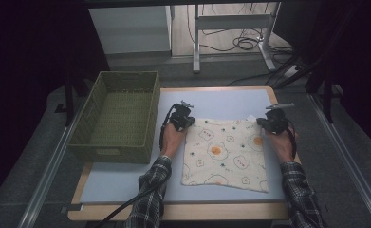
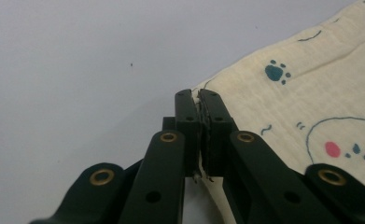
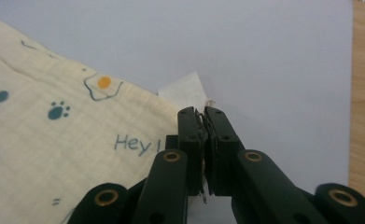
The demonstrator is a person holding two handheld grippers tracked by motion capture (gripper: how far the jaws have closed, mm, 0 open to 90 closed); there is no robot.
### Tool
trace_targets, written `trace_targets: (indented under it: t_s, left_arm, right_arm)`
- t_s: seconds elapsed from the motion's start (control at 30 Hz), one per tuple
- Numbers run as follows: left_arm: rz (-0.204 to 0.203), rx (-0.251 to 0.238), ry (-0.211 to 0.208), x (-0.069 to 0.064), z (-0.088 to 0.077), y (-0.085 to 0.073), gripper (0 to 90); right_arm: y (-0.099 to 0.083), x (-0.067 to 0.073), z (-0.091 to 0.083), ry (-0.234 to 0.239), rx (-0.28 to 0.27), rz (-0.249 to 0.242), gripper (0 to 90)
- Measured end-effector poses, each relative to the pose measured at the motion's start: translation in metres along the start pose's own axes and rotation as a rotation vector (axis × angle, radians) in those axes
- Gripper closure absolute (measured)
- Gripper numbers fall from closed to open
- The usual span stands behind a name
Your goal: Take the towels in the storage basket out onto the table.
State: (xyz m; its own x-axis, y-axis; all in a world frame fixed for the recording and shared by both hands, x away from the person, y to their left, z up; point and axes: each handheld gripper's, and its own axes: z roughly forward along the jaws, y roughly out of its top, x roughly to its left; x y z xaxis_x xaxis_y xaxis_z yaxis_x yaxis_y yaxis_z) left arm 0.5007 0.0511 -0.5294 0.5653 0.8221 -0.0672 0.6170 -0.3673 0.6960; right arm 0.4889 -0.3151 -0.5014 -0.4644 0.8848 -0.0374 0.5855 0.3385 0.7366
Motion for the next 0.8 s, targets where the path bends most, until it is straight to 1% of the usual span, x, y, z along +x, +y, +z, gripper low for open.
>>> trace_targets:
  t_s: [0.03,0.1,0.13,0.2,0.3,0.33,0.37,0.4,0.47,0.53,0.57,0.67,0.73,0.77,0.8]
  left_arm:
    - [0.000,0.000,0.000,0.000,0.000,0.000,88.1]
    - [-0.013,-0.034,-0.001,0.001,-0.007,0.001,88.2]
    - [-0.017,-0.056,0.002,0.001,-0.014,0.002,88.2]
    - [-0.016,-0.076,0.006,-0.001,-0.024,0.001,88.1]
    - [0.018,-0.093,0.023,-0.007,-0.039,-0.003,88.1]
    - [0.030,-0.099,0.025,-0.009,-0.043,-0.005,88.1]
    - [0.036,-0.108,0.027,-0.011,-0.046,-0.007,88.1]
    - [0.037,-0.120,0.024,-0.013,-0.050,-0.010,88.0]
    - [0.037,-0.131,0.020,-0.016,-0.055,-0.015,87.8]
    - [0.043,-0.131,0.015,-0.019,-0.058,-0.021,87.8]
    - [0.047,-0.137,0.020,-0.022,-0.060,-0.025,87.8]
    - [0.050,-0.148,0.018,-0.027,-0.065,-0.035,87.8]
    - [0.060,-0.157,0.013,-0.033,-0.069,-0.044,87.8]
    - [0.076,-0.158,0.013,-0.037,-0.073,-0.050,87.8]
    - [0.076,-0.158,0.013,-0.037,-0.073,-0.050,87.7]
  right_arm:
    - [0.000,0.000,0.000,0.000,0.000,0.000,85.8]
    - [0.004,0.000,-0.006,-0.001,-0.017,-0.009,85.9]
    - [0.005,0.000,-0.009,0.000,-0.022,-0.008,85.9]
    - [0.009,0.001,-0.019,0.008,-0.046,-0.009,85.9]
    - [0.010,0.003,-0.032,0.021,-0.073,-0.015,85.9]
    - [0.009,0.006,-0.041,0.028,-0.084,-0.028,85.8]
    - [0.009,0.006,-0.041,0.028,-0.084,-0.028,85.8]
    - [0.007,0.007,-0.046,0.030,-0.089,-0.035,85.8]
    - [0.004,0.010,-0.053,0.036,-0.093,-0.044,85.8]
    - [-0.001,0.012,-0.059,0.040,-0.091,-0.059,85.9]
    - [-0.005,0.013,-0.062,0.045,-0.092,-0.060,85.8]
    - [-0.017,0.017,-0.070,0.060,-0.091,-0.068,85.8]
    - [-0.027,0.019,-0.076,0.076,-0.084,-0.073,85.8]
    - [-0.035,0.022,-0.081,0.080,-0.080,-0.084,85.8]
    - [-0.039,0.023,-0.084,0.088,-0.080,-0.084,85.8]
